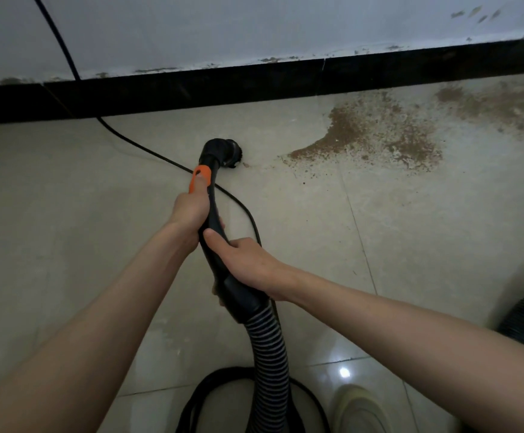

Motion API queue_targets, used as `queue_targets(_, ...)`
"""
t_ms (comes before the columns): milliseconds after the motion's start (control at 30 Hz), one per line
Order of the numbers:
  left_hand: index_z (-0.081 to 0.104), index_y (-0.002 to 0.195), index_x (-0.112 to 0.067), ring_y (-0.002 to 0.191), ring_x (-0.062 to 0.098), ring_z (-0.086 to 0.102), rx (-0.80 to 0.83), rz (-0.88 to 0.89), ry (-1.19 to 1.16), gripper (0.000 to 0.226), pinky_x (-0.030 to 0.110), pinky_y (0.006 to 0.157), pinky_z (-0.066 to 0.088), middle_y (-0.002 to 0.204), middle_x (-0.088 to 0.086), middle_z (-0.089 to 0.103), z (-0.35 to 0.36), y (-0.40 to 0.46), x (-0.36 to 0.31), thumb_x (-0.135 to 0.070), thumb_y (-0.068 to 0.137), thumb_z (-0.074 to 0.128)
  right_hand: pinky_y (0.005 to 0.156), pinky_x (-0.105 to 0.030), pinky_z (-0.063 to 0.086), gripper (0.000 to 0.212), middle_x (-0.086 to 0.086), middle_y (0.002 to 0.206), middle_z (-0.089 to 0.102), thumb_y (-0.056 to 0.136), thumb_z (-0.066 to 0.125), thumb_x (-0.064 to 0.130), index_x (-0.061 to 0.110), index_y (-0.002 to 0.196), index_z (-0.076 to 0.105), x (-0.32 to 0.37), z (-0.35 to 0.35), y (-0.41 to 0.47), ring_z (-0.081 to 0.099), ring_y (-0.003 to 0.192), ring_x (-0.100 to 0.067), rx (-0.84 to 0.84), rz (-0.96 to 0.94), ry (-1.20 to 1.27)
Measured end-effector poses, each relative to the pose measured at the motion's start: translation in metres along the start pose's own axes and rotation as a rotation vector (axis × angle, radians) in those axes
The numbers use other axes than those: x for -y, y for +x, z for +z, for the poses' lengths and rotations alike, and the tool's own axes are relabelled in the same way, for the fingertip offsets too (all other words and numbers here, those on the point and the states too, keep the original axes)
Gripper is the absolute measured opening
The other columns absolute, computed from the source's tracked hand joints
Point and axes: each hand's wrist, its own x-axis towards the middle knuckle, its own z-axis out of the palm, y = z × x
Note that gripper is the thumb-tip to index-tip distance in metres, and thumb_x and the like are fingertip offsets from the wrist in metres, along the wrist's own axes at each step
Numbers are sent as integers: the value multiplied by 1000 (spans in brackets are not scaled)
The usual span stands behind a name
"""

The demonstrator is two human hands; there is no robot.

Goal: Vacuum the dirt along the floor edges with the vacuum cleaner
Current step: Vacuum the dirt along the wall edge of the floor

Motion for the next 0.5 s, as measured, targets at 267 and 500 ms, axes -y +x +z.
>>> queue_targets(267, 51, 92, -1, 59, 27, 55, 1, 1, 7, 57, 37, 66, 52, 69, 12, 54, 5, -12, 19, -56, 96, 35, 71, -34, 52, 56, -8, 77, 65, 93, 40, 65, 15, 70, 52, -19, 2, -6, 66, 73, -26, -46, -25, -144)
queue_targets(500, 50, 93, -1, 48, 22, 52, 40, -4, -14, 54, 27, 48, 47, 62, 10, 51, 21, -19, 29, -52, 98, 32, 52, -26, 37, 57, 2, 62, 54, 94, 38, 65, 18, 63, 48, -36, -3, -14, 52, 55, -12, -118, -35, -229)
